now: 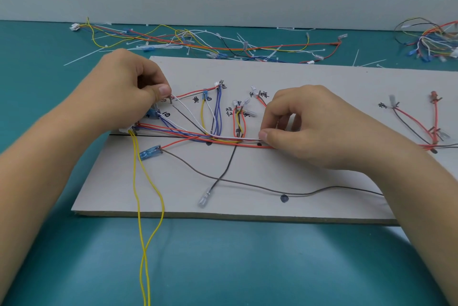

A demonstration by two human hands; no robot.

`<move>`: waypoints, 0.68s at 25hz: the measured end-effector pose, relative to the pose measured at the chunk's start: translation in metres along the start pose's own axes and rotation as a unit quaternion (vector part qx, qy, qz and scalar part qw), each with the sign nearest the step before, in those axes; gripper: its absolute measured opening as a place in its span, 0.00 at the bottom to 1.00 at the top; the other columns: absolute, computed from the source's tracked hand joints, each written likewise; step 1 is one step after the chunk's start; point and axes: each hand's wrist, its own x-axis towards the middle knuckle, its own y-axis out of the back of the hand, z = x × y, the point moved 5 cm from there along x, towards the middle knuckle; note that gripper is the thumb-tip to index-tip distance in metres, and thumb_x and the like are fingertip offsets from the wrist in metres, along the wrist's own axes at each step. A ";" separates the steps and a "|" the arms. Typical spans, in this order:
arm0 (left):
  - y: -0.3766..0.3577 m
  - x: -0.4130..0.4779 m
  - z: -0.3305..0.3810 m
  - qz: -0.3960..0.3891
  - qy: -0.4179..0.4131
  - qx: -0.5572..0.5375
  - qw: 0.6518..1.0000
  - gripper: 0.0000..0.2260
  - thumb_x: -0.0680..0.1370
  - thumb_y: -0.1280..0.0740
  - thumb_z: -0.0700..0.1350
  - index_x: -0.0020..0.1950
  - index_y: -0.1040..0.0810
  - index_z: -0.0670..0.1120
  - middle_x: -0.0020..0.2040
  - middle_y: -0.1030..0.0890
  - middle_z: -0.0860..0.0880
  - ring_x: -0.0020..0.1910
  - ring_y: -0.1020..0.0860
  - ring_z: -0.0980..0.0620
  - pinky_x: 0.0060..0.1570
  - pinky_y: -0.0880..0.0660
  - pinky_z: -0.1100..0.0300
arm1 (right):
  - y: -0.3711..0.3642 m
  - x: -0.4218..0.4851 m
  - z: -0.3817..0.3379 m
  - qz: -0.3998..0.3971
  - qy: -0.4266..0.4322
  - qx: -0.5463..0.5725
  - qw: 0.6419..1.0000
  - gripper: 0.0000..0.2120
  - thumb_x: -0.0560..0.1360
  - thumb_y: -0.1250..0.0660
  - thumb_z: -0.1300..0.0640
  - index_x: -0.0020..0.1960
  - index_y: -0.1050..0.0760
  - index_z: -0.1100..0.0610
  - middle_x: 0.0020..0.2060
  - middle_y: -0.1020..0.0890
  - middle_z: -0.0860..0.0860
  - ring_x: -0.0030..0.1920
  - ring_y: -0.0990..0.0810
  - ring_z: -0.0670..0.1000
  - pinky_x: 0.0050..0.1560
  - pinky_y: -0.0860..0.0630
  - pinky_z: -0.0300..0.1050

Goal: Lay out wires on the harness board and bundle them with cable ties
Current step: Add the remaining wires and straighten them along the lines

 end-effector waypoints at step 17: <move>-0.007 0.007 -0.008 -0.043 0.038 0.002 0.998 0.12 0.80 0.31 0.47 0.37 0.17 0.47 0.24 0.26 0.51 0.25 0.30 0.52 0.31 0.35 0.60 | 0.000 -0.001 0.000 -0.005 -0.002 0.001 1.000 0.07 0.73 0.27 0.49 0.37 0.19 0.48 0.35 0.19 0.44 0.35 0.23 0.41 0.35 0.26 0.38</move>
